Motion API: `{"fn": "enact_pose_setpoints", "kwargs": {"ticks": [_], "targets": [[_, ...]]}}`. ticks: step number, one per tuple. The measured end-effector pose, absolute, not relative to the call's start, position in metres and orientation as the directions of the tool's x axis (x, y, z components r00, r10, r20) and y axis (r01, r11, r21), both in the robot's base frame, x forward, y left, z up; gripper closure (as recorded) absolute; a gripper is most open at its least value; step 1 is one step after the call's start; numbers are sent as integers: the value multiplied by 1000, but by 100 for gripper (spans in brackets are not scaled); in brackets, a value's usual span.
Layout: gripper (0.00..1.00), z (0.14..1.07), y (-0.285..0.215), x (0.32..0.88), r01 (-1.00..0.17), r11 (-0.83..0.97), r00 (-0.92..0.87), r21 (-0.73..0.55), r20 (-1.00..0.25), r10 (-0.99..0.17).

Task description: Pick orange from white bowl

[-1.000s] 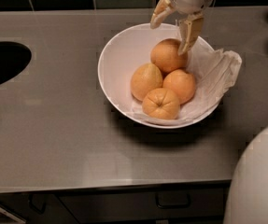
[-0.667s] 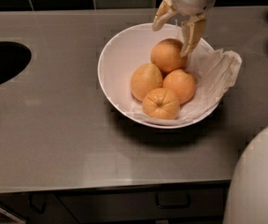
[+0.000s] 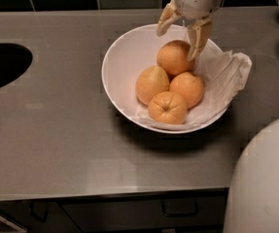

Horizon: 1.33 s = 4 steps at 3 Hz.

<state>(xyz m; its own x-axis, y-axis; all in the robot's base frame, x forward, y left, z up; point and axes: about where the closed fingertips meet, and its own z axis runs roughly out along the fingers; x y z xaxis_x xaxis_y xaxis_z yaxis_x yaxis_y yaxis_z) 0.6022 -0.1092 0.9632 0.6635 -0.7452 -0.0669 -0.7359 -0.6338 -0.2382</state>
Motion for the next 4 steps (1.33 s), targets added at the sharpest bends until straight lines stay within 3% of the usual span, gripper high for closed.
{"fn": "enact_pose_setpoints", "kwargs": {"ticks": [4], "targets": [[34,932,-126,600,-691,-703,719,-169,-69,-691]]}}
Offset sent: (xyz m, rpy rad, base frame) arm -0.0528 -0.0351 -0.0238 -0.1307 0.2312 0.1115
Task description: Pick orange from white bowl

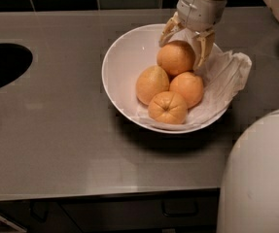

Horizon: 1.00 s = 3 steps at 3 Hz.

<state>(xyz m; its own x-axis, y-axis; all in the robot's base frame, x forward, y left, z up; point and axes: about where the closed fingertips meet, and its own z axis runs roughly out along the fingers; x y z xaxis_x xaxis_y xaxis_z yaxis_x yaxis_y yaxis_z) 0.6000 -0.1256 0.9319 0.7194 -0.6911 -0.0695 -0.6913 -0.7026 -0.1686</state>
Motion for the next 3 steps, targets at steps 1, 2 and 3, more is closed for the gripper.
{"fn": "enact_pose_setpoints", "kwargs": {"ticks": [1,2,3], "targets": [[35,924,-130,599,-687,-712,725,-150,-73,-685],[34,918,-132,600,-681,-720,732,-135,-74,-678],[34,913,-130,602,-671,-730,740,-126,-71,-668]]}}
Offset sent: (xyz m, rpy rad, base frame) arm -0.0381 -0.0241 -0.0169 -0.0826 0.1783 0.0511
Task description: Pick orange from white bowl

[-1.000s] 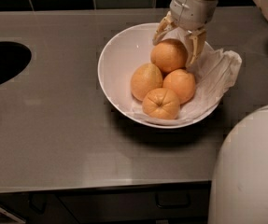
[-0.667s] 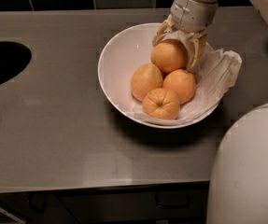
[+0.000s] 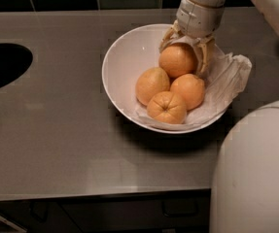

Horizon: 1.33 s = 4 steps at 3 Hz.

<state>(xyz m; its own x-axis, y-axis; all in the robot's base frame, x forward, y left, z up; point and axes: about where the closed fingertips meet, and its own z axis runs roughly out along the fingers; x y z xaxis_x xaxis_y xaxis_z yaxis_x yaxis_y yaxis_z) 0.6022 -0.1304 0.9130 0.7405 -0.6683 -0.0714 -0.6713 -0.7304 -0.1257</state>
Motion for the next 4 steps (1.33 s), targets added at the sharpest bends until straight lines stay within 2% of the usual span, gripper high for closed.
{"fn": "enact_pose_setpoints", "kwargs": {"ticks": [1,2,4], "targets": [[37,913,-128,606,-668,-734,743,-123,-55,-667],[54,913,-128,606,-668,-734,743,-122,-55,-667],[99,913,-128,606,-668,-734,743,-123,-55,-667]]}}
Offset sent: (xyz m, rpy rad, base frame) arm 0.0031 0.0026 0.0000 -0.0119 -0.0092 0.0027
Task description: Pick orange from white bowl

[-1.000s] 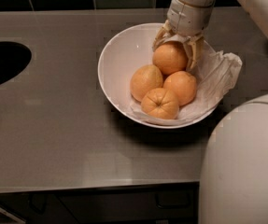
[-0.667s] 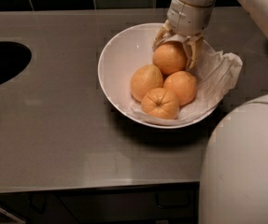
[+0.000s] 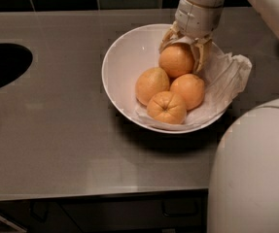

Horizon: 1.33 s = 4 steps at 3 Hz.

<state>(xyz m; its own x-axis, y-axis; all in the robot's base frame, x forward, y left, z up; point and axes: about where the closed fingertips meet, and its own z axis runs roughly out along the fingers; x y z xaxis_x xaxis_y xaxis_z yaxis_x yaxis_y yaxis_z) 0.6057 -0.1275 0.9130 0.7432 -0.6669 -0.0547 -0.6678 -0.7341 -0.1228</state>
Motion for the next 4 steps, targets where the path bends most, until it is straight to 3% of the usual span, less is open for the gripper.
{"fn": "enact_pose_setpoints", "kwargs": {"ticks": [2,4], "targets": [[100,934,-131,604,-681,-674,710,-286,-34,-704],[100,966,-128,589,-674,-648,693,-355,1,-721]]}}
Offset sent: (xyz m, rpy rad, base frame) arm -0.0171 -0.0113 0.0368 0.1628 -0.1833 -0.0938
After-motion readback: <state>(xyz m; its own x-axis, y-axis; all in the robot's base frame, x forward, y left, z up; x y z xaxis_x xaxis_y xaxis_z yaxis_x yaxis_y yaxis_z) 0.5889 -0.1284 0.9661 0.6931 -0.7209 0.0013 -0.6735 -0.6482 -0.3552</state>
